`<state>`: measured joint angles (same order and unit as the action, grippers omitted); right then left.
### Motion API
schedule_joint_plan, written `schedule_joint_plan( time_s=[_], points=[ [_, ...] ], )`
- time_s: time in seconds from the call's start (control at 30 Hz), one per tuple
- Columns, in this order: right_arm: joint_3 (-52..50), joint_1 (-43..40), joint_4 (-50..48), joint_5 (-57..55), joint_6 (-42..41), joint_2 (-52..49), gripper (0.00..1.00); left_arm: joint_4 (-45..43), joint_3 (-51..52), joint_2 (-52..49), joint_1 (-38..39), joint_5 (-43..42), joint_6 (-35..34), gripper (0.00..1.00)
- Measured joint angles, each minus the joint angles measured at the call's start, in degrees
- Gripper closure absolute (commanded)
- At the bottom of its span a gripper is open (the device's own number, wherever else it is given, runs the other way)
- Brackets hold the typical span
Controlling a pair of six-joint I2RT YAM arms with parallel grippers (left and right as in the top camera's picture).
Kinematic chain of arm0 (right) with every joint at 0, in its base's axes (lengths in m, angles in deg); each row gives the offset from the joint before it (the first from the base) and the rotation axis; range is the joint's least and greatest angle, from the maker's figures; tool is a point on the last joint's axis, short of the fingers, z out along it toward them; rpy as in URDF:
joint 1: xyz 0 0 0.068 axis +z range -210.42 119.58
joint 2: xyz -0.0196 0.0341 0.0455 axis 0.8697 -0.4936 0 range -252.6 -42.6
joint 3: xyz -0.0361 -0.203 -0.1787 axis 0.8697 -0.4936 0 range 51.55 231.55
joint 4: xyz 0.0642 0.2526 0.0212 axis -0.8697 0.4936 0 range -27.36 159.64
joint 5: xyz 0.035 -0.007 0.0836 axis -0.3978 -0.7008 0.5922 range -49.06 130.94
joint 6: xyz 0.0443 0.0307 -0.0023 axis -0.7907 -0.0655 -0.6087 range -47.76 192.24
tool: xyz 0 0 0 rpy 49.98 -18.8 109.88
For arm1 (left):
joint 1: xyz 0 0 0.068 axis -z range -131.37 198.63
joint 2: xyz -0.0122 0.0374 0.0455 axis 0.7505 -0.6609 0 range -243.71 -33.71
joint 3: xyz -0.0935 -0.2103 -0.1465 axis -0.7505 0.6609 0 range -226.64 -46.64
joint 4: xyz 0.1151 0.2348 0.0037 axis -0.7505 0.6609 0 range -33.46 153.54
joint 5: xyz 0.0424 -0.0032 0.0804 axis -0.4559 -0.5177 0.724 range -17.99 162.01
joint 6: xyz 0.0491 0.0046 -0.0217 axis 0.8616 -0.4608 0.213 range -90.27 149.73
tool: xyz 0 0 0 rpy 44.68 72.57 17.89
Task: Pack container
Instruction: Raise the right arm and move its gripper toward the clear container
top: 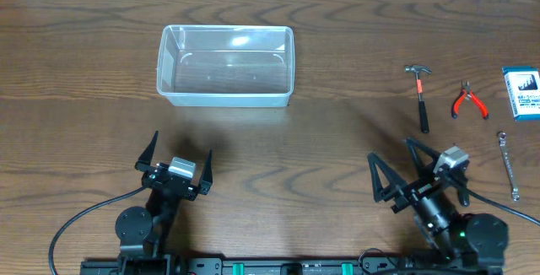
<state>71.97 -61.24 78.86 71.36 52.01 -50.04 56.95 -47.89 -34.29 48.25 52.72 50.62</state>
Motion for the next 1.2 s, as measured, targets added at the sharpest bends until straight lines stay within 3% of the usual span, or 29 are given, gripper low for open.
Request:
schedule_joint_plan(
  time_s=[0.2, 0.53, 0.87, 1.2],
  points=[
    [11.4, 0.0, 12.4, -1.5, 11.4, -12.0, 0.01, 0.0, 0.0, 0.0, 0.0, 0.0, 0.0, 0.02],
    [34.0, 0.2, 37.7, -2.7, 17.1, -36.9, 0.01, 0.0, 0.0, 0.0, 0.0, 0.0, 0.0, 0.02],
    [38.9, 1.8, 34.2, -0.9, 13.4, -41.4, 0.01, 0.0, 0.0, 0.0, 0.0, 0.0, 0.0, 0.02],
    [56.4, 21.7, 40.7, -19.3, 8.6, -45.6, 0.01, 0.0, 0.0, 0.0, 0.0, 0.0, 0.0, 0.02]
  ],
)
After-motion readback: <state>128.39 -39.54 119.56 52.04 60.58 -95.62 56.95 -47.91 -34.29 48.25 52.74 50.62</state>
